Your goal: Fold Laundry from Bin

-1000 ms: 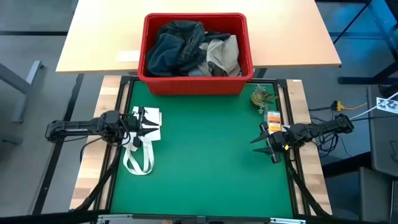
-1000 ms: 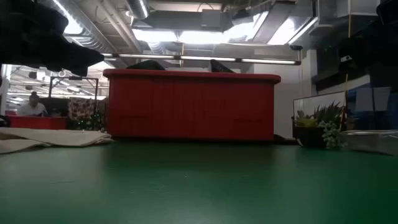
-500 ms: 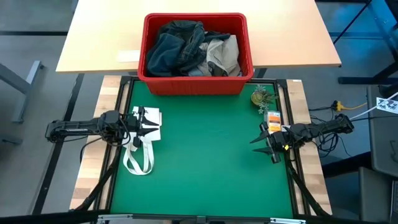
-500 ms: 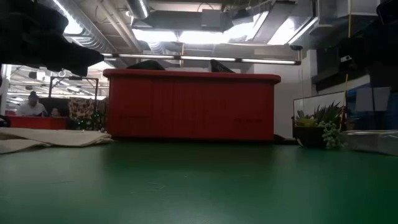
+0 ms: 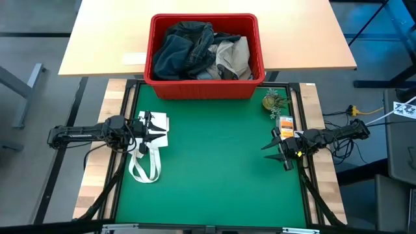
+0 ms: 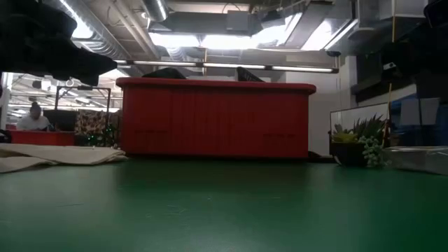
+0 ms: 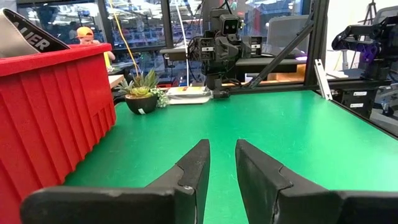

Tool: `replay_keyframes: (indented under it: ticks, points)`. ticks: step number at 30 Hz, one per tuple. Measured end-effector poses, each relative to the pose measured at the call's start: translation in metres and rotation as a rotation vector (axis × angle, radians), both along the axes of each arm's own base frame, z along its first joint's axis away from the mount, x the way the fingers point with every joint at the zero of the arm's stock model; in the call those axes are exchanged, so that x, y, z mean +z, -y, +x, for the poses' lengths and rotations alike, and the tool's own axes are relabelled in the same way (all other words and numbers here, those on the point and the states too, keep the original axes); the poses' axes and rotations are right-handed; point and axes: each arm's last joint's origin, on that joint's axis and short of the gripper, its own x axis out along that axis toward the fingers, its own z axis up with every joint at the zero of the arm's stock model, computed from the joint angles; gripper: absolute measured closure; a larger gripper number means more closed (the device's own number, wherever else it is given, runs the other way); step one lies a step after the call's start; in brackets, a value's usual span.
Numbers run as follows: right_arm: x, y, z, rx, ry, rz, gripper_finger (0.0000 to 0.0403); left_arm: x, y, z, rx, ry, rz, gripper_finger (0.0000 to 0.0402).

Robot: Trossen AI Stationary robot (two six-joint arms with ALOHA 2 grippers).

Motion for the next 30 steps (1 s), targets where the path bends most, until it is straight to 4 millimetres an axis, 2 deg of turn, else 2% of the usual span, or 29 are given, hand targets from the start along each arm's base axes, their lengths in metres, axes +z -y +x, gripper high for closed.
replay_keyframes:
  ticks: [21, 26, 30]
  points:
    - [0.0040, 0.0000, -0.0001, -0.002, 0.046, 0.028, 0.0244, -0.0002, -0.0016, -0.0001, 0.055, -0.002, 0.002, 0.0328]
    - [0.0069, 0.0031, -0.0006, -0.105, 0.092, 0.148, 0.0244, -0.0001, -0.0016, -0.0001, 0.056, -0.001, 0.001, 0.0328]
    - [0.0088, 0.0037, -0.0009, -0.125, 0.116, 0.163, 0.0244, -0.0001, -0.0016, -0.0001, 0.057, -0.001, -0.001, 0.0328]
